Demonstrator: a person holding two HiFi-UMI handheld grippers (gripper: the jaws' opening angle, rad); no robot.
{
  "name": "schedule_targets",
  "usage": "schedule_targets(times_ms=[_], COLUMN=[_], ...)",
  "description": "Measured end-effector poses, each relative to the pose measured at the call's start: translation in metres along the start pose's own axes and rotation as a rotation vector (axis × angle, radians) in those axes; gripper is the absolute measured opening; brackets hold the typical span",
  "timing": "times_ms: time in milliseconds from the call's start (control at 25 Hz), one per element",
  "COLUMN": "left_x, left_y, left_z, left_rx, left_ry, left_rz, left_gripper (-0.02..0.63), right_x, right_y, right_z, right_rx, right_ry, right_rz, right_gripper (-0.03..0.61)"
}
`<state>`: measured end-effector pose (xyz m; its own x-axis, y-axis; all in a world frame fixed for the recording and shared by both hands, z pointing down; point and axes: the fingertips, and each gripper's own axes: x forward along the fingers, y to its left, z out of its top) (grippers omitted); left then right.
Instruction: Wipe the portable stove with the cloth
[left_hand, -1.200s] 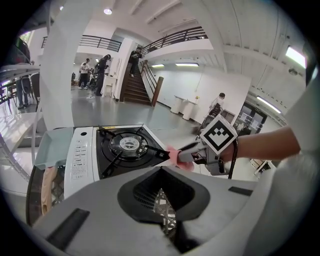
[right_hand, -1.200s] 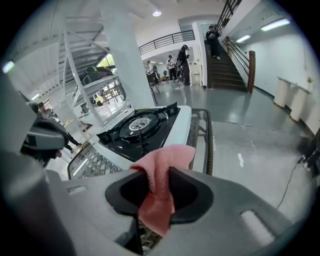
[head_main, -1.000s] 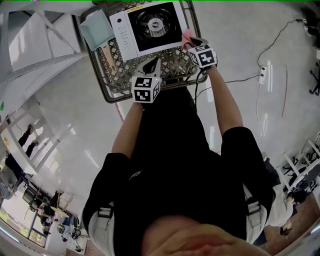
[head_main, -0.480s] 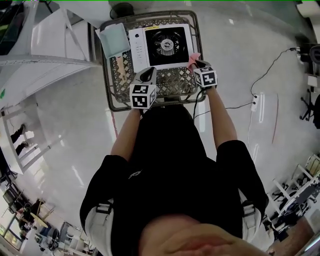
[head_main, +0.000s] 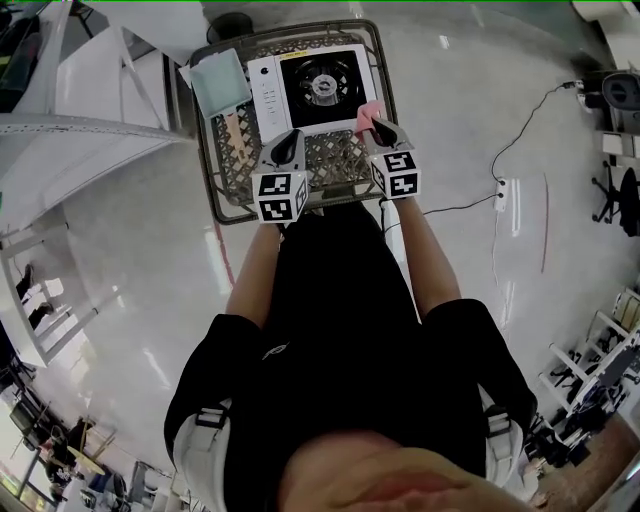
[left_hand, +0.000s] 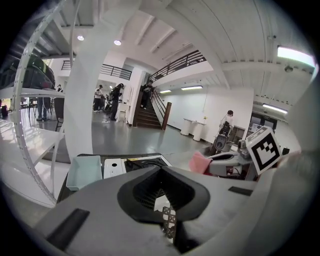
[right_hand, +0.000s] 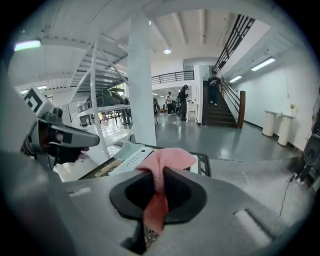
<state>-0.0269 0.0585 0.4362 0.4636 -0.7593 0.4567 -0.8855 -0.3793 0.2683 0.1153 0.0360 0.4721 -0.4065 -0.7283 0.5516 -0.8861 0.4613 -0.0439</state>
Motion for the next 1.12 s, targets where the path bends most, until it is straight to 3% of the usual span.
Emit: schedule_targets(times_ms=[320,480,800,1120], left_x=[-0.026,-0.042,-0.07,-0.108], left_y=[-0.011,-0.013,-0.029,-0.09], left_z=[-0.004,-0.002,0.017,0.034], left_rx=[-0.003,0.04,0.079,0.126], left_ry=[-0.066,-0.096,-0.166,-0.285], left_rz=[0.008,0.026,0.088,0.144], left_gripper=[0.0,0.0,0.0,0.0], right_x=[-0.051,-0.067,-0.094,-0.156], right_y=[0.037,0.062,0.074,0.078], right_z=[0.015,0.026,0.06,0.075], right_rx=[-0.044,-0.11,-0.14,-0.163], right_ry=[-0.074,-0.112,-0.224,-0.369], right_rz=[-0.029,0.0,0.044,0.112], right_gripper=[0.032,0.032,0.032,0.032])
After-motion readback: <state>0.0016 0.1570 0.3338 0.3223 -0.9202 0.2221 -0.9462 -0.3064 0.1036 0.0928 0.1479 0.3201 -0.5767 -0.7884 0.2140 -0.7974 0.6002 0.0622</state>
